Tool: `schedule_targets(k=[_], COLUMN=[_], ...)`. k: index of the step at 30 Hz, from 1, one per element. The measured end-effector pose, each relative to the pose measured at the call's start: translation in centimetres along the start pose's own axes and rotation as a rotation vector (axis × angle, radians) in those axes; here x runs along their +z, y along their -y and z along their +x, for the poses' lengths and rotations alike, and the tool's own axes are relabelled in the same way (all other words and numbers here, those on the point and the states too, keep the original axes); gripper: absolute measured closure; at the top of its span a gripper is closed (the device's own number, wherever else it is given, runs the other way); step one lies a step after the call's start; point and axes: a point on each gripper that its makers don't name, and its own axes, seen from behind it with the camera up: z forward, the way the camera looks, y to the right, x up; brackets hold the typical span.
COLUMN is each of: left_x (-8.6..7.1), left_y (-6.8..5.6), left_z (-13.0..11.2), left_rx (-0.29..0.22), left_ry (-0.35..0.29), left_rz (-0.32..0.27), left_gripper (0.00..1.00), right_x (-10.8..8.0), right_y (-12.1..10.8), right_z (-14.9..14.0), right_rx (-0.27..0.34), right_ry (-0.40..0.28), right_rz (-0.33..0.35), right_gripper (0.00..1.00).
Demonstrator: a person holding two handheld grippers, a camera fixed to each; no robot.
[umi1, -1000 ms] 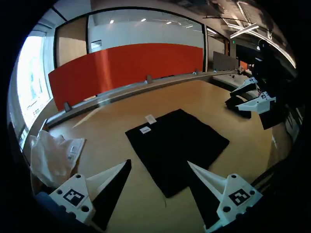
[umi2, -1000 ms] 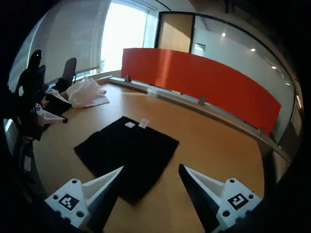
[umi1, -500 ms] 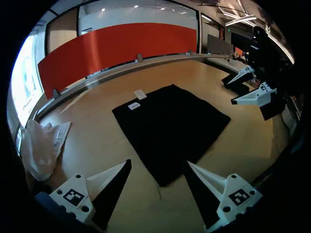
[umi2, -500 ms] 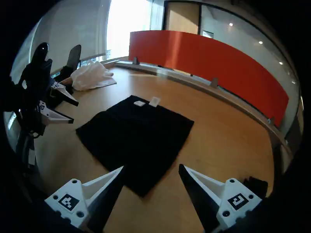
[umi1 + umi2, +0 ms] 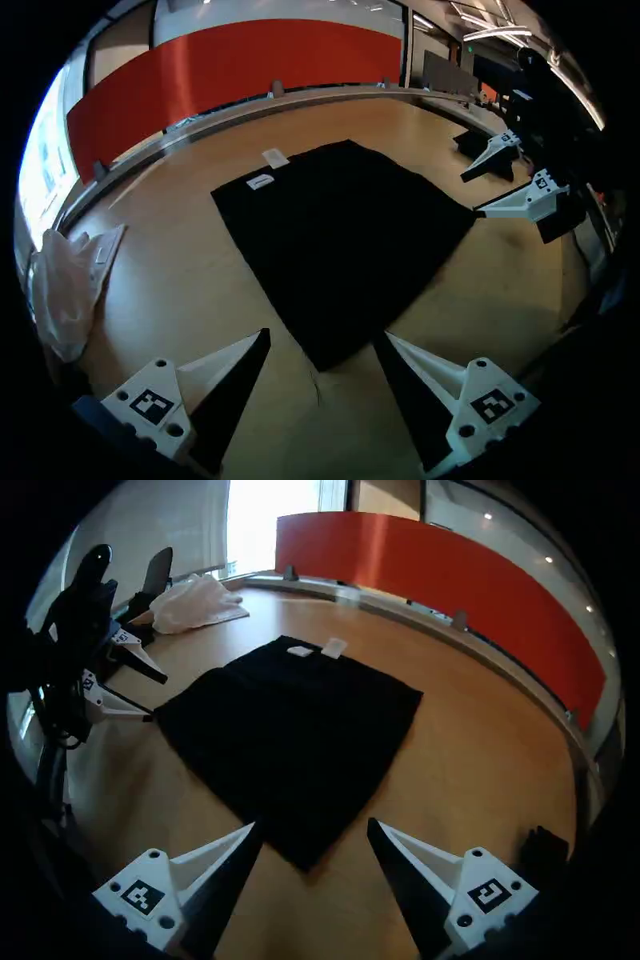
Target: Fold towel
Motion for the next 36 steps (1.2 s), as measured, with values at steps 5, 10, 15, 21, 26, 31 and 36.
schedule_targets(k=[5,10,15,21,26,31,36], left_x=[0.4,0.6,0.9,1.2,1.3,1.3,1.3], left_y=[-0.1,-0.7,-1.1,-0.9,-0.7,-0.7,-0.6], left_z=[-0.9,-1.4,-1.7,-1.6,-1.7,-1.7,-1.8], left_rx=[-0.012,-0.026,-0.025,-0.009,-0.011,-0.006,-0.012], left_ry=[0.028,0.047,0.053,0.055,0.060,0.067,0.075], left_rz=[-0.005,-0.029,-0.039,-0.023,-0.008,0.000,0.003], left_gripper=[0.05,0.07,0.12,0.18,0.24,0.25,0.38], right_x=[0.5,0.8,0.9,1.0,1.0,1.0,0.9], right_y=[0.3,0.6,0.6,0.6,0.6,0.7,0.8], right_z=[-0.8,-1.2,-1.7,-2.2,-2.5,-2.6,-2.7], right_rx=[-0.009,-0.017,-0.022,-0.020,-0.024,-0.021,-0.022], right_ry=[0.028,0.048,0.065,0.085,0.090,0.088,0.090], right_rz=[0.017,0.035,0.047,0.067,0.073,0.085,0.089], right_gripper=[0.03,0.06,0.12,0.20,0.24,0.31,0.48])
